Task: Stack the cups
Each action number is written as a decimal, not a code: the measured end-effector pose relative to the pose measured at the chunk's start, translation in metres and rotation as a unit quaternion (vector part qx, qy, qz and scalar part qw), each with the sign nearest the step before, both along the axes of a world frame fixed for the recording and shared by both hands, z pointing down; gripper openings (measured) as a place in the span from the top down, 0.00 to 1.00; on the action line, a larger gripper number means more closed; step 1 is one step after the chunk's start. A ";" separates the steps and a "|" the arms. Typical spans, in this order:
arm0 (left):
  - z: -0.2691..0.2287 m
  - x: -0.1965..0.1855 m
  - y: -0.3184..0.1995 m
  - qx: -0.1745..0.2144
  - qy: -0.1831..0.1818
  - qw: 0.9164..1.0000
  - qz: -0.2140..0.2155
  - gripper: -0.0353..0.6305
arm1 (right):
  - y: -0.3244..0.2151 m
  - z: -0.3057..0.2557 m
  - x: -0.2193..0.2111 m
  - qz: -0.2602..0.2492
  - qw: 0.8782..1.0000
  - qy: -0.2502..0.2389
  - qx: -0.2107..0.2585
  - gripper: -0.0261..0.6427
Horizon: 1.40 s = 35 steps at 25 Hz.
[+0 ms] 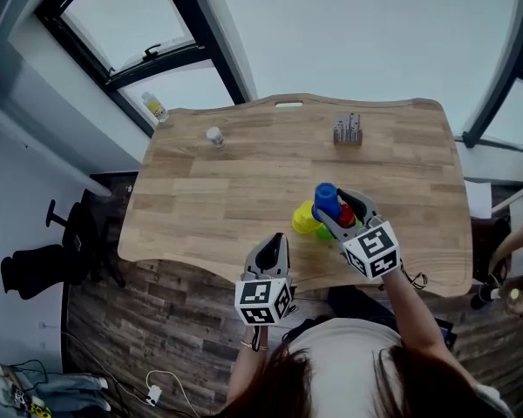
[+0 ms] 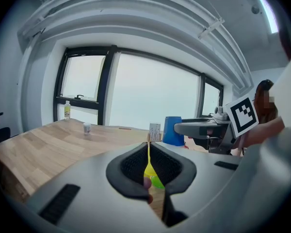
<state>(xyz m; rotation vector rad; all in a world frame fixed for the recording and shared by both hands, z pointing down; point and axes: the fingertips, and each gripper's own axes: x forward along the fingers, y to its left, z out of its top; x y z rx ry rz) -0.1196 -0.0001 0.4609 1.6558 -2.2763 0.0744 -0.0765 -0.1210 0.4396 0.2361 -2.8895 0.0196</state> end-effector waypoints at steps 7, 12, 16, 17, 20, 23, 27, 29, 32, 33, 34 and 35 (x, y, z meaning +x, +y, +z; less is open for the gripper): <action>0.000 0.002 0.000 -0.003 -0.001 1.000 0.002 0.90 | 0.001 0.008 0.002 -0.002 1.000 -0.002 0.020 0.58; 0.001 0.001 0.000 -0.006 -0.001 1.000 0.003 0.90 | -0.001 0.014 0.002 -0.003 1.000 -0.001 0.022 0.58; 0.002 0.003 -0.003 -0.008 -0.002 1.000 0.006 0.90 | 0.000 0.015 0.005 -0.004 1.000 -0.004 0.021 0.58; 0.002 0.004 -0.003 -0.008 -0.001 1.000 0.006 0.90 | 0.000 0.015 0.005 -0.005 1.000 -0.004 0.021 0.58; 0.003 0.004 -0.004 -0.008 -0.001 1.000 0.008 0.90 | 0.002 0.015 0.005 -0.007 1.000 -0.007 0.020 0.58; 0.003 0.006 -0.005 -0.008 -0.002 1.000 0.010 0.90 | 0.003 0.015 0.006 -0.012 1.000 -0.007 0.022 0.58; 0.002 0.005 -0.006 -0.008 -0.002 1.000 0.011 0.90 | 0.004 0.015 0.006 -0.016 1.000 -0.004 0.024 0.58; 0.002 0.005 -0.006 -0.008 -0.001 1.000 0.012 0.90 | 0.004 0.015 0.006 -0.017 1.000 -0.003 0.021 0.58; 0.002 0.007 -0.006 -0.008 -0.001 1.000 0.013 0.90 | 0.005 0.014 0.008 -0.015 1.000 -0.007 0.019 0.57; 0.002 0.007 -0.005 -0.008 -0.001 1.000 0.013 0.90 | 0.005 0.013 0.009 -0.014 1.000 -0.010 0.018 0.57; 0.001 0.007 -0.005 -0.007 -0.001 1.000 0.013 0.90 | 0.005 0.011 0.009 -0.012 1.000 -0.012 0.018 0.56; 0.001 0.007 -0.004 -0.007 0.000 1.000 0.013 0.90 | 0.005 0.009 0.010 -0.010 1.000 -0.014 0.019 0.55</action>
